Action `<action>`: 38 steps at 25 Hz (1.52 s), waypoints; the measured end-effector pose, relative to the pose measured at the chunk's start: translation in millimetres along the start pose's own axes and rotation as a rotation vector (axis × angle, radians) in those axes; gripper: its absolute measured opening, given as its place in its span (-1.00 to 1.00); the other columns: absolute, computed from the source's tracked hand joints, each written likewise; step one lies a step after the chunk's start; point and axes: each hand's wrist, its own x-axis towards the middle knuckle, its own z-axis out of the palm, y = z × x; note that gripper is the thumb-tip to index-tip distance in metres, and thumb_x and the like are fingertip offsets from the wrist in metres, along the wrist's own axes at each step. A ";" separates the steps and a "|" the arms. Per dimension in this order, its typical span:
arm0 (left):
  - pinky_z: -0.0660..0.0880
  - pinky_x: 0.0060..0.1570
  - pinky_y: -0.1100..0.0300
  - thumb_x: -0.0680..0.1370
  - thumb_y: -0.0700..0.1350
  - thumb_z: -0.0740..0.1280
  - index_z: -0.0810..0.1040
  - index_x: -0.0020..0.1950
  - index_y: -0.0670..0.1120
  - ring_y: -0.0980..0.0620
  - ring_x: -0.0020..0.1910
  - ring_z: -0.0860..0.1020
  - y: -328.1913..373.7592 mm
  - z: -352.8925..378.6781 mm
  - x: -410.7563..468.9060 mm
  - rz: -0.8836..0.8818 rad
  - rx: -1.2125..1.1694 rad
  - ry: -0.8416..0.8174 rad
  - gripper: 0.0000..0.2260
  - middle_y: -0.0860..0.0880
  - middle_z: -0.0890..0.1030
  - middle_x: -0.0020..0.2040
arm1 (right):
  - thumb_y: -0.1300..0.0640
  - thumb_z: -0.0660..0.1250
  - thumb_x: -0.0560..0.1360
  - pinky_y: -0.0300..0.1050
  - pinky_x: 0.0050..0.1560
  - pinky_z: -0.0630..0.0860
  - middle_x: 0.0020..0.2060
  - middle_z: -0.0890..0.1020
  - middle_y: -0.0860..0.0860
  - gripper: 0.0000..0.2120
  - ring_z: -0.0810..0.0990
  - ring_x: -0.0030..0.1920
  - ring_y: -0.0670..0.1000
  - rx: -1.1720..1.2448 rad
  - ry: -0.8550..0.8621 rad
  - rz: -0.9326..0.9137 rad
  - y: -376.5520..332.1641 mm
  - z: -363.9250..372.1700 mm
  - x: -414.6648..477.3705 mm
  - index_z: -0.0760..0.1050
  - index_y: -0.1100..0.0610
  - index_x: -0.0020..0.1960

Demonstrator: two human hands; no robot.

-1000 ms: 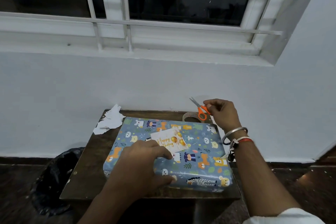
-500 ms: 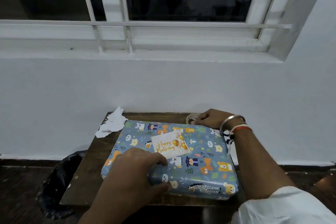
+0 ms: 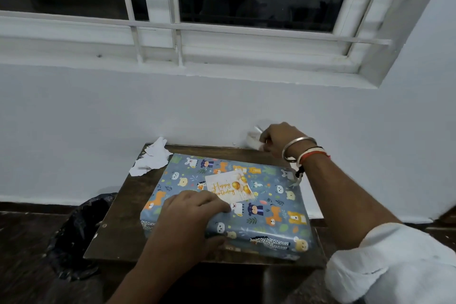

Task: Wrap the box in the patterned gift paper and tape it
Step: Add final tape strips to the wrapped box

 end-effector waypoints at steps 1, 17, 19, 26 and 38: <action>0.58 0.01 -0.03 0.29 0.34 0.49 0.55 0.17 0.26 0.07 0.05 0.62 -0.2 2.8 1.2 0.009 0.002 0.027 -0.51 0.26 0.62 0.11 | -0.01 0.44 0.55 -0.03 0.11 0.54 0.11 0.69 0.07 -0.79 0.64 0.12 0.18 0.032 0.092 -0.008 1.3 -10.6 -10.0 0.67 -0.02 0.16; -0.04 0.56 -0.21 0.59 -0.02 0.12 0.48 0.46 -0.08 -0.20 0.57 0.25 150.5 106.9 -36.6 0.766 0.734 -0.196 -0.55 -0.15 0.42 0.51 | 0.07 0.32 0.60 0.10 -0.19 0.56 0.02 0.55 -0.02 -0.83 0.51 -0.07 0.15 0.287 0.544 -0.008 6.6 52.2 -289.0 0.48 -0.11 0.17; -0.03 0.56 -0.31 0.64 -0.01 0.15 0.29 0.59 -0.17 -0.26 0.59 0.17 169.5 119.9 -17.6 0.750 1.078 -0.249 -0.48 -0.20 0.28 0.59 | 0.09 0.35 0.59 0.09 -0.15 0.56 0.05 0.56 -0.01 -0.77 0.51 -0.03 0.14 0.329 0.510 -0.019 8.0 60.5 -293.3 0.45 -0.13 0.20; 0.19 0.54 -0.10 0.67 -0.08 0.20 0.08 0.63 -0.18 -0.19 0.59 0.16 218.0 149.8 -21.7 0.644 1.189 -0.216 -0.43 -0.21 0.17 0.61 | 0.06 0.33 0.59 0.09 -0.06 0.56 0.10 0.53 -0.07 -0.77 0.49 0.02 0.09 0.360 0.446 -0.041 13.7 68.0 -305.6 0.49 -0.10 0.23; 0.61 0.02 0.03 0.64 -0.02 0.13 0.60 0.10 -0.02 -0.11 -0.12 0.70 178.3 42.9 -153.6 -0.264 -0.490 -0.966 -0.74 -0.16 0.73 -0.02 | 0.01 0.38 0.54 0.00 0.07 0.51 0.03 0.60 0.01 -0.82 0.59 0.05 0.11 0.378 -0.013 -0.262 -35.0 104.2 -323.8 0.62 0.00 0.12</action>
